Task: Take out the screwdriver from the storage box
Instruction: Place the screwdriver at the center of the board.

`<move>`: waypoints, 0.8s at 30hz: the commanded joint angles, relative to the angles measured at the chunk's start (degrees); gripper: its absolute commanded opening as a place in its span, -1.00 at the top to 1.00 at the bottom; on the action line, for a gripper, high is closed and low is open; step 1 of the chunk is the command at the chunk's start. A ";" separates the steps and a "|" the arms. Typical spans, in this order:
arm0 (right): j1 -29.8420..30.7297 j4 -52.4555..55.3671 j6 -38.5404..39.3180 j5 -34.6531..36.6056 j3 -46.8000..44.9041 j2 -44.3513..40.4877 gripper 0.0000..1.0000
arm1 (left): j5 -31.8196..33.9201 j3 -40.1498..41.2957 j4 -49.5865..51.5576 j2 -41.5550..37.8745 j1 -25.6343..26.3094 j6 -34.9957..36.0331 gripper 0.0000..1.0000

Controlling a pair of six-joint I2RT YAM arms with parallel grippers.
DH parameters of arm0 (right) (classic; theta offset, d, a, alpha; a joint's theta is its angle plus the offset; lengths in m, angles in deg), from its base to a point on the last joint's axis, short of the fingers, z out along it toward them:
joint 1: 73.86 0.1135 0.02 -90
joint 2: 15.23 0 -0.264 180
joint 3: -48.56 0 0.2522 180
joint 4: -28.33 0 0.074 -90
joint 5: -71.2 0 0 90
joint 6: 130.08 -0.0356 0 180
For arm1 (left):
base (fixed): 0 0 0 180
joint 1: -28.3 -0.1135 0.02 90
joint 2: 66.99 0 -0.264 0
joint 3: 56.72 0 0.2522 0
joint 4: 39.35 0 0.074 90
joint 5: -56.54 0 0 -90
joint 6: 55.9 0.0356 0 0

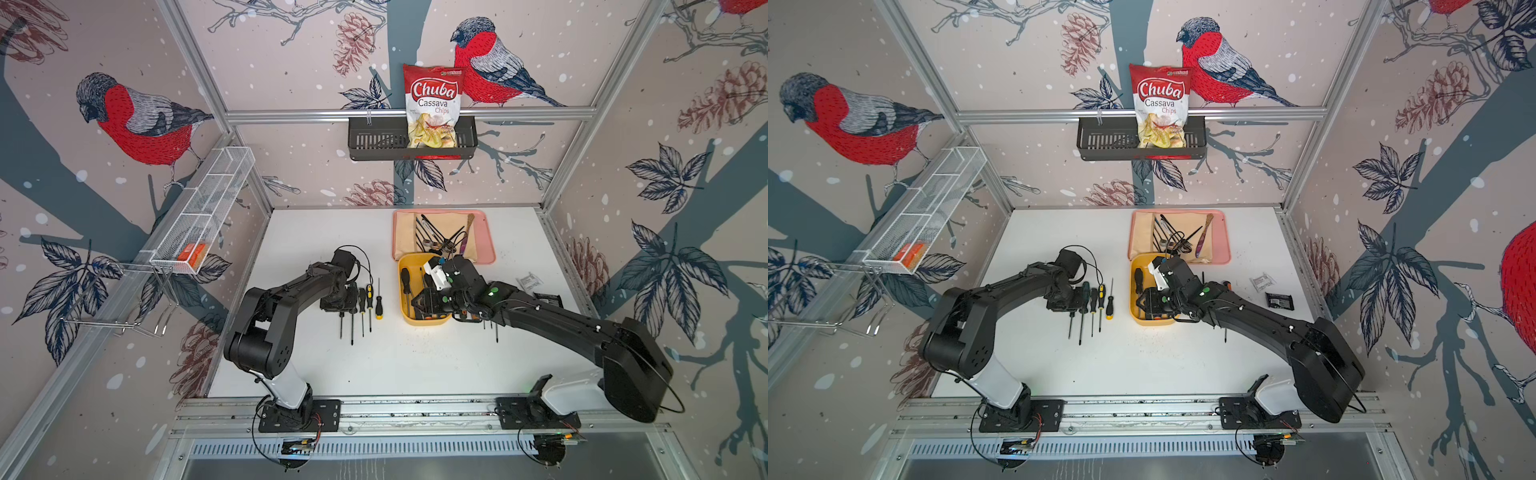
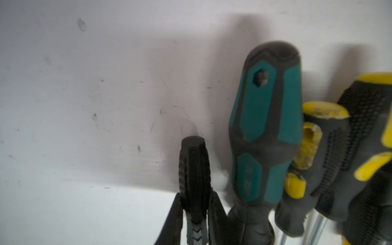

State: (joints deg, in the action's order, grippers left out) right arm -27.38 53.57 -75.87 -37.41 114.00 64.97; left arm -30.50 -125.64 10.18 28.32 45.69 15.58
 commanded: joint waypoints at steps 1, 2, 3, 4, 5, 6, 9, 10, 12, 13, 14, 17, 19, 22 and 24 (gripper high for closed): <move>-0.15 0.76 1.15 0.32 0.41 -0.22 0.24 | -0.52 0.13 -1.23 0.01 -0.23 -0.43 0.58; -0.24 0.78 1.24 0.33 0.41 -0.20 0.24 | -0.52 0.14 -1.19 -0.08 -0.22 -0.54 0.54; -0.31 0.83 1.28 0.33 0.35 -0.22 0.24 | -0.43 0.13 -1.16 -0.13 -0.17 -0.55 0.52; -0.28 0.86 1.34 0.33 0.40 -0.22 0.24 | -0.41 0.14 -1.09 -0.28 -0.24 -0.63 0.49; -0.38 0.96 1.34 0.33 0.43 -0.22 0.24 | -0.41 0.13 -0.98 -0.48 -0.19 -0.69 0.46; -0.34 1.04 1.33 0.33 0.39 -0.32 0.24 | -0.41 0.05 -0.76 -0.63 -0.22 -0.80 0.46; -0.58 1.24 1.43 0.50 0.44 -0.42 0.23 | -0.50 -0.22 -0.19 -1.45 -0.23 -0.90 0.41; -0.65 1.27 1.43 0.48 0.43 -0.48 0.23 | -0.50 -0.32 0.04 -1.73 -0.19 -0.95 0.41; -0.77 1.56 1.41 0.67 0.64 -0.65 0.23 | -0.48 -0.43 0.58 -2.52 -0.19 -1.05 0.41; -0.85 1.69 1.42 0.84 0.78 -0.73 0.23 | -0.50 -0.75 0.97 -2.86 -0.18 -1.08 0.41; -0.95 1.94 1.43 0.93 0.95 -0.75 0.22 | -0.74 -0.90 1.30 -3.33 -0.21 -1.16 0.41; -1.11 2.87 1.51 1.67 1.73 -1.04 0.22 | -1.53 -1.27 2.07 -5.22 -0.13 -1.47 0.41; -1.28 3.67 1.27 2.44 2.31 -1.02 0.21 | -2.36 -1.63 2.61 -6.50 -0.16 -1.74 0.40; -1.87 6.19 0.85 4.32 3.85 -0.35 0.20 | -4.52 -1.67 3.00 -8.64 0.18 -2.29 0.40; -2.43 8.51 0.50 6.12 5.25 0.45 0.19 | -6.03 -1.71 3.25 -10.31 0.82 -2.87 0.39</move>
State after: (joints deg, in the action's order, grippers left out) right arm -29.35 58.58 -74.76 -34.61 117.76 64.67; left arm -33.49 -126.99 11.97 19.71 45.86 13.85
